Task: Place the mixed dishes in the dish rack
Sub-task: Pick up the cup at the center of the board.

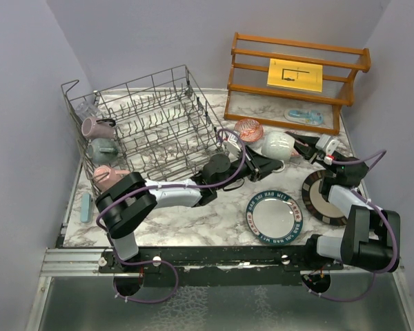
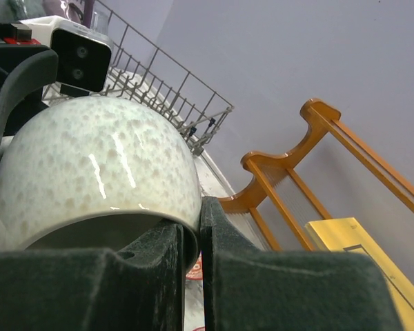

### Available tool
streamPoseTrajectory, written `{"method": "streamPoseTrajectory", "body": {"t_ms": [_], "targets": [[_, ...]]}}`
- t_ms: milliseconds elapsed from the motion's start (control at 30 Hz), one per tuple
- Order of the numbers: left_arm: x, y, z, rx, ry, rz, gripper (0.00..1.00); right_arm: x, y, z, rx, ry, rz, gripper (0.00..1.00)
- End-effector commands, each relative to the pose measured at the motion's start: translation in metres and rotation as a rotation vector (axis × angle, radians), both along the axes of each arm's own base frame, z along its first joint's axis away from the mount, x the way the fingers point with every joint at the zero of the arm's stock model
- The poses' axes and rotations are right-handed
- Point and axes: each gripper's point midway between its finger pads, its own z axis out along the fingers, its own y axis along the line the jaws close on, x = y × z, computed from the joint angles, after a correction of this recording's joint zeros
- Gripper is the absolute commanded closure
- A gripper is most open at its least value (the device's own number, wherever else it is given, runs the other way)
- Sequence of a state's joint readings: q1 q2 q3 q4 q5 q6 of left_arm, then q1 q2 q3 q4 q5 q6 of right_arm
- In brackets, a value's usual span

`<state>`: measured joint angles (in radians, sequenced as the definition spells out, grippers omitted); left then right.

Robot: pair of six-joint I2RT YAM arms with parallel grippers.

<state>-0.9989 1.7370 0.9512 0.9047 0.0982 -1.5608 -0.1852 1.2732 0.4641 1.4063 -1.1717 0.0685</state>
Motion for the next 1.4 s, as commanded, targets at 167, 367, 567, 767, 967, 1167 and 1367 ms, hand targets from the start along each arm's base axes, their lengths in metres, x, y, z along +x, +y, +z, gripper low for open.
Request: {"method": "streamPoseTrajectory", "body": {"t_ms": [167, 367, 567, 767, 967, 1167, 1367], "targets": [[0.016, 0.027, 0.048, -0.026, -0.266, 0.093, 1.00, -0.018, 0.011, 0.007, -0.078, -0.014, 0.101, 0.62], [0.020, 0.062, 0.071, -0.008, -0.364, 0.150, 1.00, -0.022, 0.010, 0.007, -0.137, 0.065, 0.171, 0.00], [0.025, 0.095, 0.075, 0.063, -0.403, 0.179, 1.00, -0.032, 0.005, 0.017, -0.146, 0.232, 0.258, 0.00], [0.037, 0.131, 0.081, 0.290, -0.447, 0.243, 1.00, -0.019, 0.000, 0.037, -0.114, 0.375, 0.220, 0.00], [0.064, 0.191, 0.083, 0.538, -0.357, 0.427, 1.00, -0.013, -0.006, 0.025, -0.043, 0.485, 0.113, 0.00], [0.078, 0.252, 0.065, 0.734, -0.161, 0.645, 1.00, 0.000, -0.012, 0.016, -0.014, 0.539, 0.058, 0.00], [0.082, 0.305, 0.045, 0.859, 0.075, 0.890, 1.00, -0.001, -0.011, 0.011, -0.001, 0.541, 0.061, 0.00]]}}
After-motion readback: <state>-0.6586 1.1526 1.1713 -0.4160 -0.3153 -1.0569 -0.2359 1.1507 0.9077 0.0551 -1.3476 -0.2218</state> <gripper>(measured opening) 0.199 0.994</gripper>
